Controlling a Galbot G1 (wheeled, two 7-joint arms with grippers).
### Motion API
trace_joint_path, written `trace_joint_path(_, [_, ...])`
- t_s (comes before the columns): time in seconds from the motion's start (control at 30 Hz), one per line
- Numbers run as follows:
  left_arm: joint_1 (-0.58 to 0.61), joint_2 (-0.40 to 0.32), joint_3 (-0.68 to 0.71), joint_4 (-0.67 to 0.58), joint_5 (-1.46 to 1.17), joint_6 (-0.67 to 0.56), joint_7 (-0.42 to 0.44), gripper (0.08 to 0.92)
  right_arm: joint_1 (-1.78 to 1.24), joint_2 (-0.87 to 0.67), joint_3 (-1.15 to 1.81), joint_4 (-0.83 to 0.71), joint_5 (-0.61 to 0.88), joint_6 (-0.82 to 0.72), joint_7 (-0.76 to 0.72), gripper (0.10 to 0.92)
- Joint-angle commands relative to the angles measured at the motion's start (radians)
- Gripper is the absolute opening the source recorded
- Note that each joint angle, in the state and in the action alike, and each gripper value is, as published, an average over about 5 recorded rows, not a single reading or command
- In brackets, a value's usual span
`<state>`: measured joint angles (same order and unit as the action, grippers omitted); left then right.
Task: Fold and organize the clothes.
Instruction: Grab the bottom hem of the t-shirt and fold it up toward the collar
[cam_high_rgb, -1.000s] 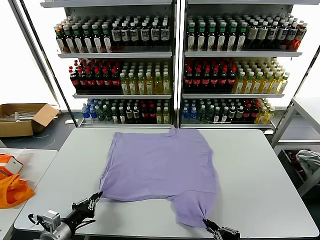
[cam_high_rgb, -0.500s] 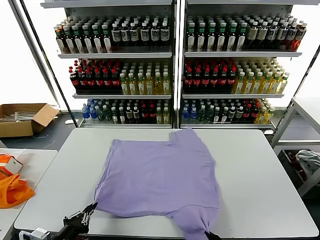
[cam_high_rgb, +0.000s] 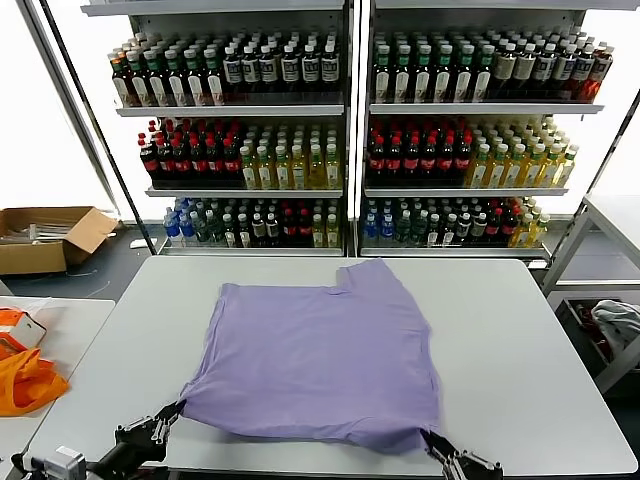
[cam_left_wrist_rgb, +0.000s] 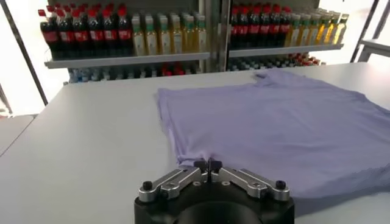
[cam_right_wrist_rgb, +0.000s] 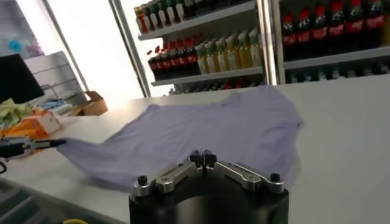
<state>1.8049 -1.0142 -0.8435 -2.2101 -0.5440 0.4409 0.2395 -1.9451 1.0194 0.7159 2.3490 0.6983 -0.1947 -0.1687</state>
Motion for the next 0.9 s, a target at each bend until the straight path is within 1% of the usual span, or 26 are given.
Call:
trace_joint_path(0.03, [-0.147, 0.071, 0.022, 0.077, -0.028, 0.010, 0.060, 0.084, 0.165, -0.005, -0.017, -0.044, 0.048, -0.011, 0.070, 0.107])
trace_joint_path(0.2, [-0.214, 0.132, 0.049, 0.125, -0.063, 0.025, 0.087, 0.084, 0.312, -0.053, -0.062, -0.079, 0.093, -0.036, 0.146, 0.107])
trace_joint_path(0.33, [-0.279, 0.168, 0.082, 0.185, -0.109, 0.033, 0.100, 0.084, 0.422, -0.091, -0.101, -0.150, 0.106, -0.041, 0.164, 0.107])
trace_joint_path(0.7, [-0.523, 0.211, 0.258, 0.367, -0.121, 0.028, 0.127, 0.084, 0.734, -0.132, -0.339, -0.378, 0.090, -0.071, 0.165, 0.109])
trace_joint_path(0.8, [-0.606, 0.202, 0.316, 0.440, -0.103, 0.022, 0.126, 0.091, 0.784, -0.129, -0.403, -0.432, 0.067, -0.095, 0.157, 0.146])
trace_joint_path(0.87, [-0.645, 0.194, 0.343, 0.487, -0.068, 0.012, 0.125, 0.110, 0.809, -0.126, -0.436, -0.458, 0.041, -0.113, 0.146, 0.198])
trace_joint_path(0.9, [-0.657, 0.192, 0.351, 0.503, -0.052, 0.006, 0.126, 0.132, 0.819, -0.124, -0.449, -0.467, 0.028, -0.119, 0.141, 0.224])
